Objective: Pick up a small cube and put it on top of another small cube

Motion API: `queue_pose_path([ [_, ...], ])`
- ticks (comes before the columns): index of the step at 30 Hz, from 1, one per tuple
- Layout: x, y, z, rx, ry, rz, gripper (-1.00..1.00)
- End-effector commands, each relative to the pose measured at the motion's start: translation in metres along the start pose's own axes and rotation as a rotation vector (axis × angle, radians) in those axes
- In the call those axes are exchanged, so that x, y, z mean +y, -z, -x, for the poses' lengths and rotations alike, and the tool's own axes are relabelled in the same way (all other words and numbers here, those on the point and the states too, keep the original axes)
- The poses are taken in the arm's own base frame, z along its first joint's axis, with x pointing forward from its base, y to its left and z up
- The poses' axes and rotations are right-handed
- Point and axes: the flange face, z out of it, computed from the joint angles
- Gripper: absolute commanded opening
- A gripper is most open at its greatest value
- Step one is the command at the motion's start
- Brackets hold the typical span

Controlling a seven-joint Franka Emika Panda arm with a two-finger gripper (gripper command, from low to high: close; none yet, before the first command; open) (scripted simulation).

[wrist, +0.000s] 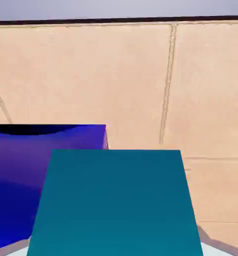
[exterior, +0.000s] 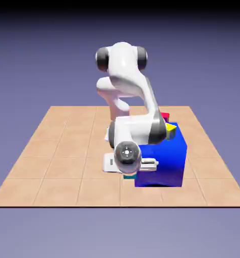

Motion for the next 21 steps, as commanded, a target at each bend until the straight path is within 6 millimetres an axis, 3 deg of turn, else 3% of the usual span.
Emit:
queue_pose_path([
  [1, -0.003, 0.005, 0.026, 0.015, 0.022, 0.018, -1.0],
  [5, -0.006, 0.013, 0.133, 0.084, 0.104, 0.092, -1.0],
  [9, 0.004, 0.006, 0.236, 0.173, 0.171, 0.175, -1.0],
  [11, 0.005, 0.006, 0.241, 0.178, 0.174, 0.179, -1.0],
  [18, 0.004, -0.057, 0.22, 0.178, 0.175, 0.179, -1.0],
  [19, 0.004, -0.057, 0.22, 0.178, 0.175, 0.179, 1.0],
  [21, 0.003, -0.047, 0.223, 0.178, 0.175, 0.179, 1.0],
])
